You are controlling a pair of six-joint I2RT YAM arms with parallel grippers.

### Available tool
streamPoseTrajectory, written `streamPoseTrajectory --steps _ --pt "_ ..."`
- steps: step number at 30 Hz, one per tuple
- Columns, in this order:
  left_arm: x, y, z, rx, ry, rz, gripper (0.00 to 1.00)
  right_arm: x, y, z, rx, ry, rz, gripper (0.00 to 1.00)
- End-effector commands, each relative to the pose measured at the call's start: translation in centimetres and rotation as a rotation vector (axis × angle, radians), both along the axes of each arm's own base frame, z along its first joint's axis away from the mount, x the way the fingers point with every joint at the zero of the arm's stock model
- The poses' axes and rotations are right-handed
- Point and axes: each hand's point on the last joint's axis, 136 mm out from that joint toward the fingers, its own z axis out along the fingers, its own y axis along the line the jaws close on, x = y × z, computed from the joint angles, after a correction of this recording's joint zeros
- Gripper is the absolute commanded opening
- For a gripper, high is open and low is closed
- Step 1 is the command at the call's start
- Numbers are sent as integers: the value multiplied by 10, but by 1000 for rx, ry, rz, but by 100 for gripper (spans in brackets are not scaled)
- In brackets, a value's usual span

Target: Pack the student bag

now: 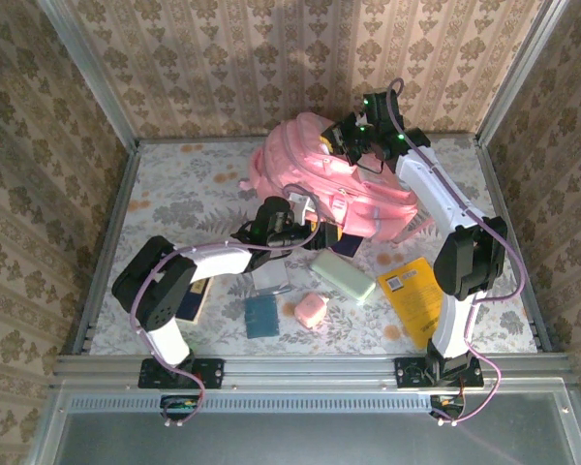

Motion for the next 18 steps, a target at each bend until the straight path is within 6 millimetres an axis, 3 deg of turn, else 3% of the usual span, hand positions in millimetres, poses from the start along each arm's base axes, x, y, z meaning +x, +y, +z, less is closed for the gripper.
streamPoseTrajectory --steps 1,18 --pt "2 -3 20 -72 -51 -14 65 -2 16 40 66 -95 46 0" --pt "-6 1 12 -29 -37 -17 50 4 14 31 49 -83 37 0"
